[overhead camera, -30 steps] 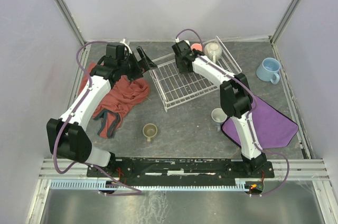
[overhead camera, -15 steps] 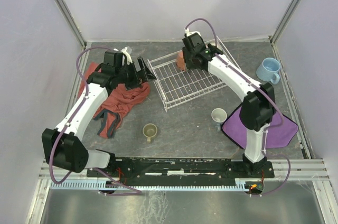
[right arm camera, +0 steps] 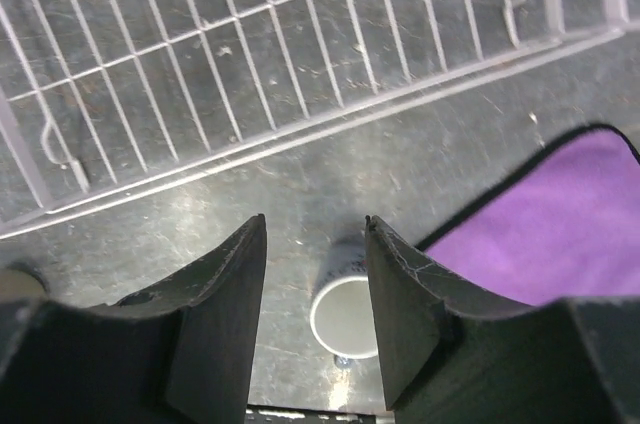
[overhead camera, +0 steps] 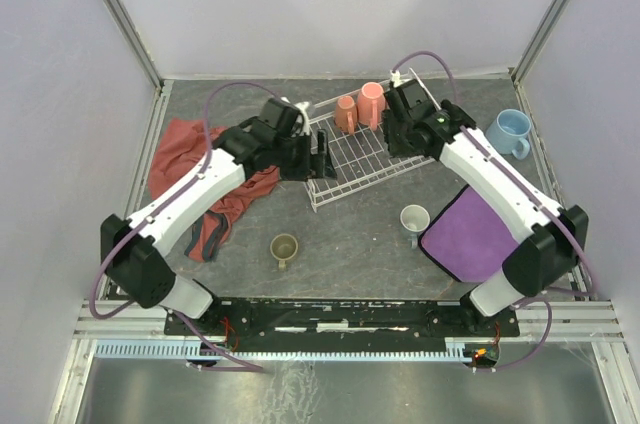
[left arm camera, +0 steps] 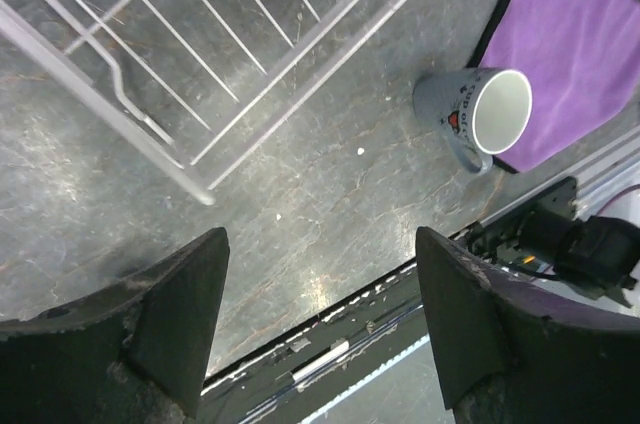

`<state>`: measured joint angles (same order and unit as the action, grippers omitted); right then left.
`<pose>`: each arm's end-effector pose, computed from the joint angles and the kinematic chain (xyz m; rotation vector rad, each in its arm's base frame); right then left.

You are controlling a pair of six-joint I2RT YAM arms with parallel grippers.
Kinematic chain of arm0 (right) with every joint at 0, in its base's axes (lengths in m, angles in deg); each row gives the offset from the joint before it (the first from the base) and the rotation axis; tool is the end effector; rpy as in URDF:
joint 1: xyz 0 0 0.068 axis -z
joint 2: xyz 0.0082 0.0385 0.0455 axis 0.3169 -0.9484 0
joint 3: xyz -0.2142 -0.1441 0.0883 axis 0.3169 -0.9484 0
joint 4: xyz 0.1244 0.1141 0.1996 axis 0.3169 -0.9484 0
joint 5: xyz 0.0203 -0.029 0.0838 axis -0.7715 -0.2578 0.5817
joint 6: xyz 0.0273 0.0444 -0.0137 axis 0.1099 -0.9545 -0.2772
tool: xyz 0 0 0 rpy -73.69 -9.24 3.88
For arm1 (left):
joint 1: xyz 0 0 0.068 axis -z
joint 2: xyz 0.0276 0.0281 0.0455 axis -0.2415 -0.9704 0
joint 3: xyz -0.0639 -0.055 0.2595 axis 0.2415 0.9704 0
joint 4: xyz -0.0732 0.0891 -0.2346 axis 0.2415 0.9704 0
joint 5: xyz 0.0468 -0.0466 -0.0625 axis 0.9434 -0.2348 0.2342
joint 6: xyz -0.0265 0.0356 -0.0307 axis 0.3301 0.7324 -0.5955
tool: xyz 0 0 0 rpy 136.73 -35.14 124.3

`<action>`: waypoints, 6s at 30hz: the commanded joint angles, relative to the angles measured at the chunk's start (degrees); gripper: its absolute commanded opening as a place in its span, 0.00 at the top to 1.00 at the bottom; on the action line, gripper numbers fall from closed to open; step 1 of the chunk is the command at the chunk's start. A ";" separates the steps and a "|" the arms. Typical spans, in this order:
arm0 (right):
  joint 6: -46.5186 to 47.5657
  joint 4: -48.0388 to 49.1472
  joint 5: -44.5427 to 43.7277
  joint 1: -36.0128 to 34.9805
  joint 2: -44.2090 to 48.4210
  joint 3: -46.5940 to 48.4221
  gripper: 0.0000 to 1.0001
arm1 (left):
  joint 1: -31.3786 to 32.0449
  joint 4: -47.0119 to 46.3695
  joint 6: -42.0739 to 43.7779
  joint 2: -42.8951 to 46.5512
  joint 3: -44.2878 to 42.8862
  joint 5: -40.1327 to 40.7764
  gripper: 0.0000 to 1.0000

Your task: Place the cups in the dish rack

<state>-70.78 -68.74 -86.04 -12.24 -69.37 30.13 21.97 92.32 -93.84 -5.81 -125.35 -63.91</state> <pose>0.2844 0.1576 0.3476 -0.0327 2.4558 0.0649 0.2537 -0.1928 0.3292 0.2045 2.5512 -0.7430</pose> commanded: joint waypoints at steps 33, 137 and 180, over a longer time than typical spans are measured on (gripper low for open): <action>-4.41 -5.49 8.45 28.76 15.20 -5.64 0.28 | 29.34 3.86 -43.03 -27.43 -22.17 24.44 0.18; -47.79 49.12 65.33 29.22 20.32 -30.34 0.29 | -1.71 -37.37 -31.95 -4.41 -3.40 -6.51 0.97; -76.08 91.49 60.79 19.26 11.24 -38.79 0.54 | -1.84 -66.21 -50.05 -5.22 7.96 -11.09 0.97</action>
<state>-145.00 16.09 -23.86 6.95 -57.43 -8.84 20.18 34.24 -140.51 -13.70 -117.59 -72.42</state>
